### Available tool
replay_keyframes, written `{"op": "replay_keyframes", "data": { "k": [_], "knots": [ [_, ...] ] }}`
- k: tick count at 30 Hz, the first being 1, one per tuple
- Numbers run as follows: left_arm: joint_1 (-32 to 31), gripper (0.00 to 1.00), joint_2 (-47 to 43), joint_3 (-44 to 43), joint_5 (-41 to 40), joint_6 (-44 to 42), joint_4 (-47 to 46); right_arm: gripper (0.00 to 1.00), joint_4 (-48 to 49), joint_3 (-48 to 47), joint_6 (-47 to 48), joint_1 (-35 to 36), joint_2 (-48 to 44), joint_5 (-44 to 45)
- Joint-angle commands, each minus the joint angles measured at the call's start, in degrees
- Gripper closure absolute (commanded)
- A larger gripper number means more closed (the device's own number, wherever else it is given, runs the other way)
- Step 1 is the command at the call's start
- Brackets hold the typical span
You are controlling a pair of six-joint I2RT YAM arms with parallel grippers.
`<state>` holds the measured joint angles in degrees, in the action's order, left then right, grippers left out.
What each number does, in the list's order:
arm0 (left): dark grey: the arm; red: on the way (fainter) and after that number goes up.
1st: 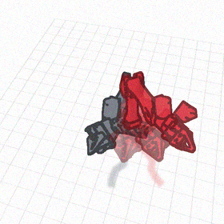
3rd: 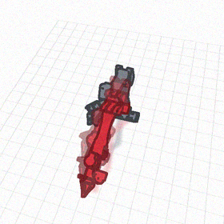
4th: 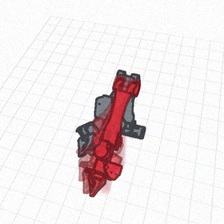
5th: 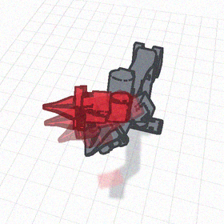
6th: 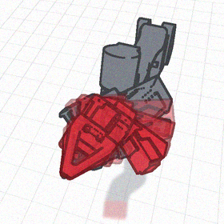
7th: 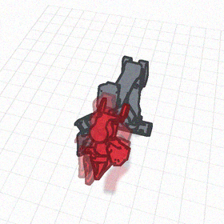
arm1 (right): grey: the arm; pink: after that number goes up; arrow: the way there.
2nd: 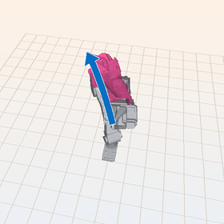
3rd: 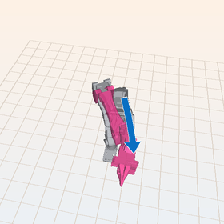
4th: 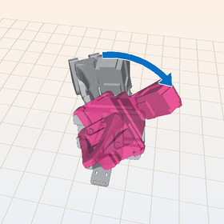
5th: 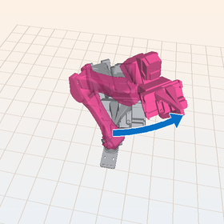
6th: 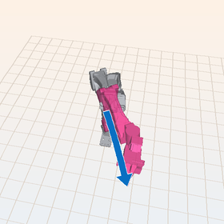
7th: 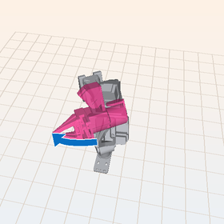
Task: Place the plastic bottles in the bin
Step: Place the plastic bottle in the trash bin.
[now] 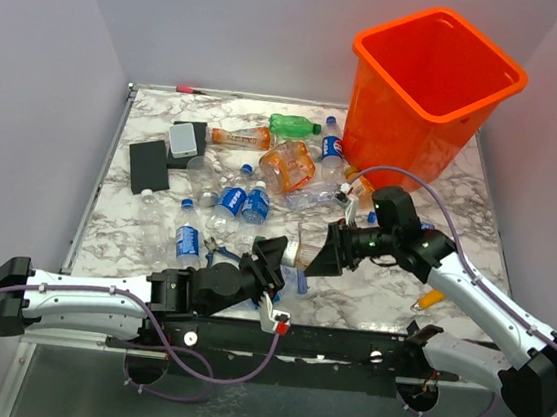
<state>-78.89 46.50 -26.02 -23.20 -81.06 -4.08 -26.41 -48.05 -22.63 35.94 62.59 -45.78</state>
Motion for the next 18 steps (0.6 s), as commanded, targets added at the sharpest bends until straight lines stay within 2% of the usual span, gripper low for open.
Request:
{"op": "replay_keyframes", "data": {
  "k": [1, 3, 4, 5, 8, 14, 16, 18],
  "knots": [
    [-0.4, 0.63, -0.5, -1.5, -1.7, 1.0, -0.7, 0.68, 1.7, 0.4, -0.5, 0.4, -2.7, 0.7],
    [-0.4, 0.42, -1.2, -1.2, -1.6, 3.4, -2.8, 0.73, 2.6, 0.2, -0.8, 0.4, -4.7, 2.9],
    [-0.3, 0.09, -1.7, -1.2, -1.7, 5.0, -3.9, 0.75, 3.6, 0.1, -1.0, 0.3, -5.9, 4.4],
    [-0.3, 0.02, -2.2, -1.1, -2.0, 6.6, -4.8, 0.76, 4.7, 0.1, -1.3, 0.4, -7.6, 5.9],
    [-0.4, 0.01, -4.2, -1.5, -2.9, 13.0, -5.6, 0.76, 9.3, 1.1, -2.2, 0.4, -13.4, 12.6],
    [-0.3, 0.01, -8.3, -3.7, -5.8, 32.7, -6.5, 0.77, 21.0, 4.2, -5.0, 0.4, -22.2, 21.8],
    [-0.3, 0.01, -9.5, -4.6, -7.3, 41.9, -7.0, 0.77, 25.1, 5.9, -6.1, 0.3, -24.1, 24.7],
    [-0.4, 0.01, -10.3, -5.8, -10.9, 55.6, -10.1, 0.78, 30.0, 8.1, -7.3, 0.4, -25.8, 27.6]
  ]
}}
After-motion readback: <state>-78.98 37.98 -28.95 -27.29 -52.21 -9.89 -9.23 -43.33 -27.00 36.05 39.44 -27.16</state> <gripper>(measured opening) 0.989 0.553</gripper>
